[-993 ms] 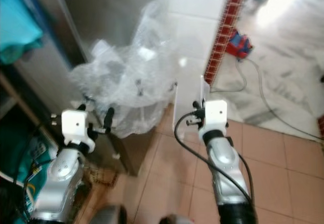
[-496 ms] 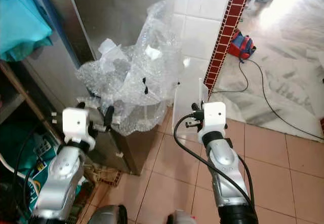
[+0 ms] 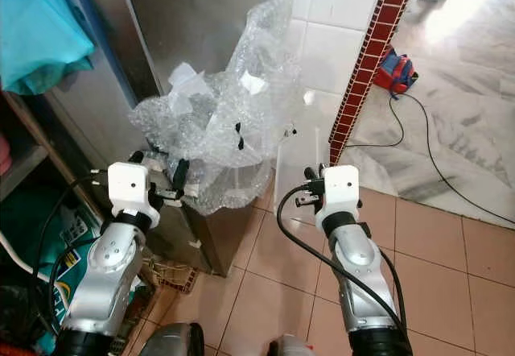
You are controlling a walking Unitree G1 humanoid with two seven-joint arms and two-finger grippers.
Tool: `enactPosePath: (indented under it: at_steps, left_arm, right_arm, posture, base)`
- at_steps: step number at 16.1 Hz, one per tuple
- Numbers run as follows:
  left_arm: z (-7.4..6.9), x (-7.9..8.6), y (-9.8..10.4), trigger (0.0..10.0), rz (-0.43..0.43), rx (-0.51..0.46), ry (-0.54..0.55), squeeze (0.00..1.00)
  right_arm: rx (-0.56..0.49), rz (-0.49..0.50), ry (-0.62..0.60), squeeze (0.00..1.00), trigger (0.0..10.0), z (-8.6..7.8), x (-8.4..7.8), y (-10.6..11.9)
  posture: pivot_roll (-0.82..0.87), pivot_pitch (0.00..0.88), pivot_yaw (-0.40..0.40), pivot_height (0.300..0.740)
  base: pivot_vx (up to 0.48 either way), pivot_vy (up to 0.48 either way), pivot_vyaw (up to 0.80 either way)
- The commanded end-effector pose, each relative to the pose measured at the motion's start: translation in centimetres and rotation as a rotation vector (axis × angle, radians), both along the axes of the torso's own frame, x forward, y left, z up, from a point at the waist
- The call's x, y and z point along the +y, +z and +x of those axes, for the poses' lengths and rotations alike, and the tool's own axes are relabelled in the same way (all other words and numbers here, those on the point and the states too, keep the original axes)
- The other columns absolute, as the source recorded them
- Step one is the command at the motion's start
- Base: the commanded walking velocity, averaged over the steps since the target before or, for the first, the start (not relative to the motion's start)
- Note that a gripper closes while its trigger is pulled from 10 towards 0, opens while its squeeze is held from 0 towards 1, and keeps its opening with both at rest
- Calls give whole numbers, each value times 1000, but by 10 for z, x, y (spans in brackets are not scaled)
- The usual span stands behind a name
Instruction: Restocking fridge
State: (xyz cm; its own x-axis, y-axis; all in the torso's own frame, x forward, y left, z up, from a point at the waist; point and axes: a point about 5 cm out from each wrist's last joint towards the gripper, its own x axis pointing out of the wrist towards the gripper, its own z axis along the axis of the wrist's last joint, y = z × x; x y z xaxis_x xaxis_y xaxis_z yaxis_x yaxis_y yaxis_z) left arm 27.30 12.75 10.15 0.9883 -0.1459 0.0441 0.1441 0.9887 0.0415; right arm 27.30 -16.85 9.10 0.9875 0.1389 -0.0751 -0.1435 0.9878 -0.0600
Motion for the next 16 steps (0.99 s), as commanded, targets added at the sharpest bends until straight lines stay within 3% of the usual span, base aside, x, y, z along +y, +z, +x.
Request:
enactPosePath:
  at_steps: [1, 7, 10, 15, 16]
  left_arm:
    - [6, -4, 4, 10000, -29, -2, -22, 0]
    - [4, -21, 2, 10000, -76, 23, -161, 0]
    - [6, -18, -4, 10000, -17, 40, -132, 0]
    - [11, -23, -9, 10000, -25, 75, -160, 0]
    - [13, -27, -7, 10000, -59, 53, -177, 0]
  right_arm:
    - [-16, 1, 9, 0, 10000, 1, 2, 4]
    - [-9, 4, 12, 0, 10000, -1, 2, 2]
    - [-6, 1, 18, 0, 10000, 0, 3, 2]
    - [-8, 2, 20, 0, 10000, 1, 3, 2]
    - [-7, 5, 22, 0, 10000, 1, 3, 3]
  posture:
    - [11, 44, 0, 740]
    - [4, 45, 7, 740]
    - [6, 44, 4, 740]
    - [0, 39, 1, 740]
    - [4, 40, -3, 740]
  base:
    - [0, 0, 0]
    - [0, 0, 0]
    - [0, 0, 0]
    - [0, 0, 0]
    - [0, 0, 0]
